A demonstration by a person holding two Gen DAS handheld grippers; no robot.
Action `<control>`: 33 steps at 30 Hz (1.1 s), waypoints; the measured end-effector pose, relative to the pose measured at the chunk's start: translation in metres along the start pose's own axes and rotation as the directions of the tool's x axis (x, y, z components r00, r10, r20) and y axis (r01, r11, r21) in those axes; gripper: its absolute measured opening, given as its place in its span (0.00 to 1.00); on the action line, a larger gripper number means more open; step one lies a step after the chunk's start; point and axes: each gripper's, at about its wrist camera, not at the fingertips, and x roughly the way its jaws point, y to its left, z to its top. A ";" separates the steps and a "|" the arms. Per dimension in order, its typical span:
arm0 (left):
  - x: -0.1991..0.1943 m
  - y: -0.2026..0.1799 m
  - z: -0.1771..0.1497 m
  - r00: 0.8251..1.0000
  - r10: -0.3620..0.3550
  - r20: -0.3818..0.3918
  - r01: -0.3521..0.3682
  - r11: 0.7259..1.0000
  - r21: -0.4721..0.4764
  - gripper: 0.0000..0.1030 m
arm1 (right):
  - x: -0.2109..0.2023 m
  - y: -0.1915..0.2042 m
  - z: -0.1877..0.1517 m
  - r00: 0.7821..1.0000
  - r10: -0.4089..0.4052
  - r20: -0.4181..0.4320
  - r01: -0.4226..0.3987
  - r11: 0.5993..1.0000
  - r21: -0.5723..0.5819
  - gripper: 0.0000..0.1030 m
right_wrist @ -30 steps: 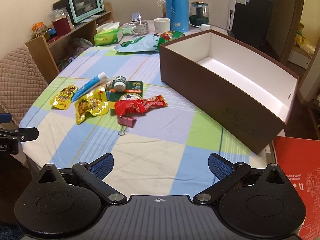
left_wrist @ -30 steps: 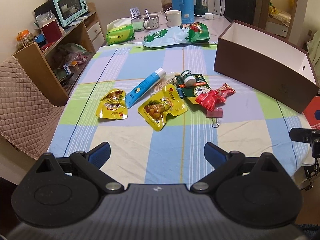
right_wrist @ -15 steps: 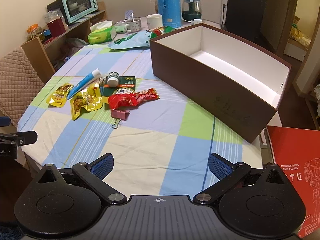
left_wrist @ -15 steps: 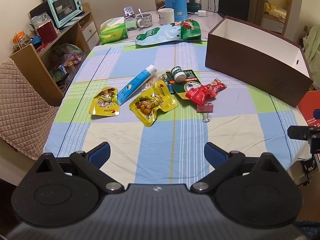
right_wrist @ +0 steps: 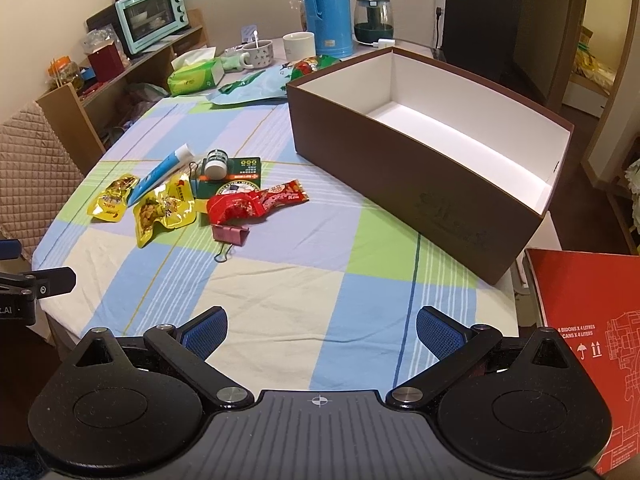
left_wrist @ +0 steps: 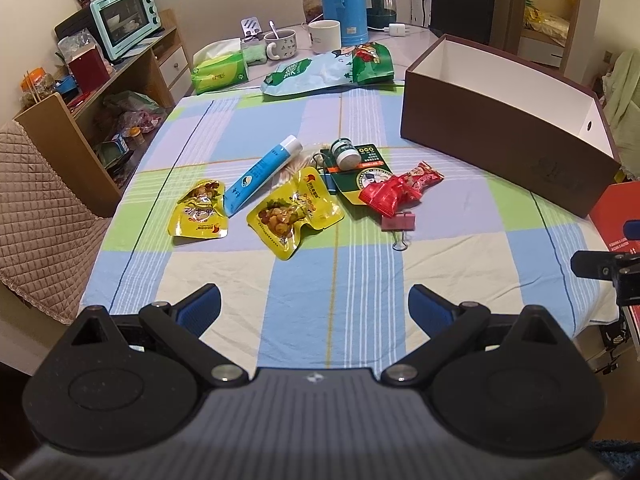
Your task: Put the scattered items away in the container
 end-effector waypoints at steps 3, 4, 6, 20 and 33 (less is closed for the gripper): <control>0.000 -0.003 0.001 1.000 0.000 -0.001 0.000 1.000 0.000 0.96 | -0.001 -0.003 0.000 1.000 0.000 0.002 0.000 1.000 0.000 1.00; 0.000 -0.005 0.001 1.000 0.001 -0.001 -0.001 1.000 0.000 0.96 | -0.001 -0.004 0.000 1.000 0.000 0.002 0.000 1.000 0.001 1.00; 0.000 -0.007 0.001 1.000 0.000 -0.001 0.000 1.000 -0.001 0.96 | -0.002 -0.006 -0.001 1.000 0.000 0.002 0.000 1.000 0.001 1.00; -0.001 -0.027 0.001 1.000 -0.001 0.007 0.001 1.000 -0.007 0.96 | -0.010 -0.018 0.000 0.999 -0.012 0.031 0.013 0.999 -0.034 1.00; 0.003 -0.034 0.001 1.000 0.002 0.004 -0.002 1.000 -0.012 0.96 | -0.012 -0.028 0.001 0.999 -0.012 0.047 0.014 0.999 -0.037 1.00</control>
